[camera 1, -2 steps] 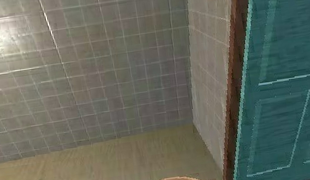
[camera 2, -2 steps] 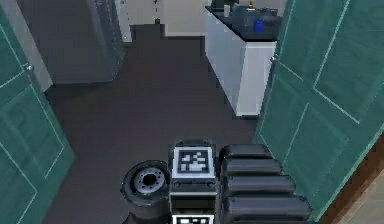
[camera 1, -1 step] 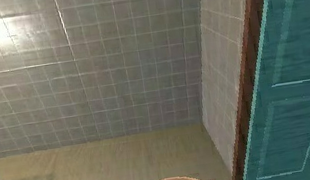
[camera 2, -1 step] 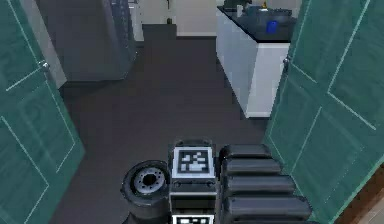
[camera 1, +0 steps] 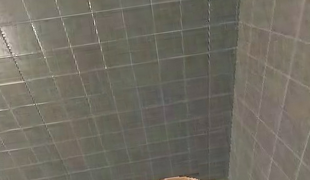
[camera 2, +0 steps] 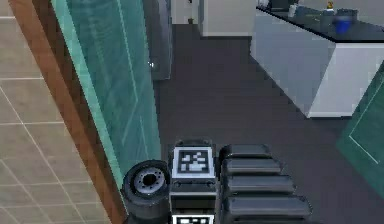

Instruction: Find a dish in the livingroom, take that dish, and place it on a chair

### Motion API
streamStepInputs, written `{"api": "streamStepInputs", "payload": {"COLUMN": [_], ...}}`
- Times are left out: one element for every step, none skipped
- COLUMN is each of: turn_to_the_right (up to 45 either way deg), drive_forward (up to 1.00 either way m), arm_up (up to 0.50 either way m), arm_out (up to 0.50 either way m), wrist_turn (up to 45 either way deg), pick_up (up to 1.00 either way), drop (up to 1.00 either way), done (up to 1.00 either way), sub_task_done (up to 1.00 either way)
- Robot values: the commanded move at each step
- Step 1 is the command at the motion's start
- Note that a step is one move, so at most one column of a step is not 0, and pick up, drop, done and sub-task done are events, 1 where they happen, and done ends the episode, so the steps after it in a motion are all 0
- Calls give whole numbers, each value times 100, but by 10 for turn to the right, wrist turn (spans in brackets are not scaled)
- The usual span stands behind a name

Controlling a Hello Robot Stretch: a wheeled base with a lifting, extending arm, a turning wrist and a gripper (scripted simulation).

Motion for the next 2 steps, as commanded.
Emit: {"api": "streamStepInputs", "payload": {"turn_to_the_right": [-450,-210], "drive_forward": [0,0], "arm_up": [0,0], "arm_out": [0,0], "wrist_turn": [0,0], "pick_up": [0,0], "drop": [0,0], "done": [0,0], "sub_task_done": [0,0]}}
